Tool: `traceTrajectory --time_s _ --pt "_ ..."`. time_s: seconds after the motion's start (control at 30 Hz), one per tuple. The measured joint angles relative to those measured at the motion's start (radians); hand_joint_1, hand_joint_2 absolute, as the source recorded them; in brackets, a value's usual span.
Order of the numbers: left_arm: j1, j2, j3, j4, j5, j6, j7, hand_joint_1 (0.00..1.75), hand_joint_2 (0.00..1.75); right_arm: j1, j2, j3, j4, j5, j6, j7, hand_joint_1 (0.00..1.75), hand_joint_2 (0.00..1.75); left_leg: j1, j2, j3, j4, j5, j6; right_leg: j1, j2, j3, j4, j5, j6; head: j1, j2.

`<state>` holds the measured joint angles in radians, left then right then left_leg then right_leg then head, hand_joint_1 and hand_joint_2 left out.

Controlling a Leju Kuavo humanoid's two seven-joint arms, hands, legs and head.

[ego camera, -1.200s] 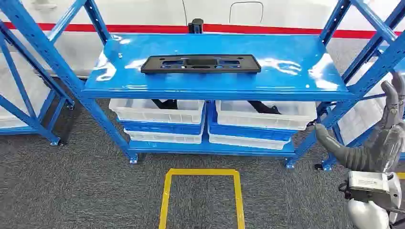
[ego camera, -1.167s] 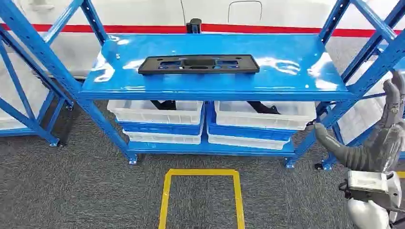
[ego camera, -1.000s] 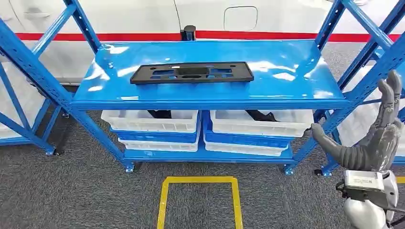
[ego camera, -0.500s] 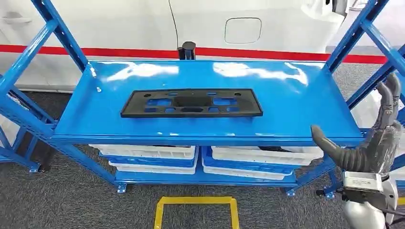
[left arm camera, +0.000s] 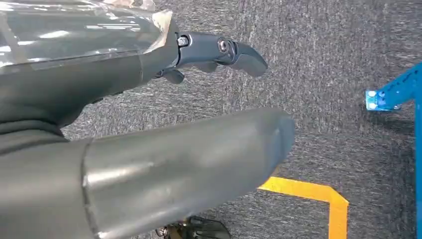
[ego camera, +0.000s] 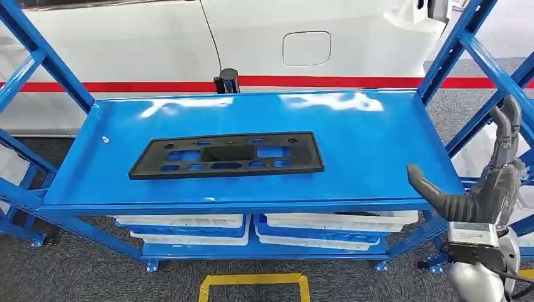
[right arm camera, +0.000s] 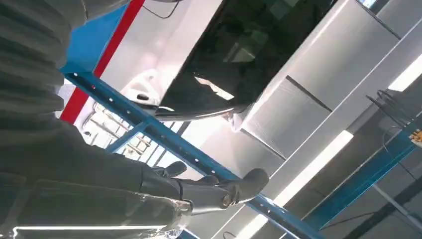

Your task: Take the parts from the cabinet and place them on the table.

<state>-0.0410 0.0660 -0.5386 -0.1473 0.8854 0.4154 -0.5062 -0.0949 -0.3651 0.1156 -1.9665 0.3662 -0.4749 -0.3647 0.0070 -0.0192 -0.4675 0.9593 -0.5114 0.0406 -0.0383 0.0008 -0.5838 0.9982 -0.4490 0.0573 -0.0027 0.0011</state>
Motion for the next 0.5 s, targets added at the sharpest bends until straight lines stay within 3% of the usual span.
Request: traceTrajectory --time_s 0.07,0.13,0.2,0.27,0.5 --pt "-0.002 -0.001 0.000 0.000 -0.003 0.002 0.000 0.00 0.00 0.004 0.000 -0.001 0.000 -0.001 -0.001 0.000 0.00 1.75 0.002 0.004 0.009 -0.012 -0.010 -0.003 0.004 0.001 0.002 0.000 -0.002 -0.003 0.000 0.000" --pt "-0.004 -0.002 0.000 0.000 -0.004 0.003 0.000 0.00 0.00 0.007 0.000 -0.002 0.000 -0.005 -0.001 0.000 0.00 1.75 0.006 0.007 0.013 -0.018 -0.015 -0.030 0.009 0.001 0.004 0.000 -0.004 -0.006 0.002 0.000" --pt "-0.003 -0.004 0.000 0.000 -0.004 0.005 -0.001 0.00 0.00 0.007 -0.003 -0.002 0.000 -0.008 -0.001 0.000 0.00 1.75 0.007 0.009 0.016 -0.018 -0.015 -0.033 0.009 0.001 0.009 0.000 -0.004 -0.006 0.001 0.000" --pt "-0.003 -0.006 0.000 0.000 -0.003 0.008 -0.005 0.00 0.00 0.006 -0.003 -0.002 0.000 -0.009 -0.001 0.000 0.00 1.75 0.006 0.010 0.019 -0.018 -0.017 -0.047 0.009 0.001 0.012 0.000 -0.005 -0.007 0.002 0.000" --pt "-0.003 -0.009 0.000 0.000 0.008 0.014 -0.006 0.00 0.00 0.002 -0.003 0.000 0.000 -0.009 0.000 0.000 0.00 1.75 0.000 0.010 0.019 -0.010 -0.018 -0.046 0.006 0.000 0.018 0.000 -0.004 -0.007 0.001 0.000"
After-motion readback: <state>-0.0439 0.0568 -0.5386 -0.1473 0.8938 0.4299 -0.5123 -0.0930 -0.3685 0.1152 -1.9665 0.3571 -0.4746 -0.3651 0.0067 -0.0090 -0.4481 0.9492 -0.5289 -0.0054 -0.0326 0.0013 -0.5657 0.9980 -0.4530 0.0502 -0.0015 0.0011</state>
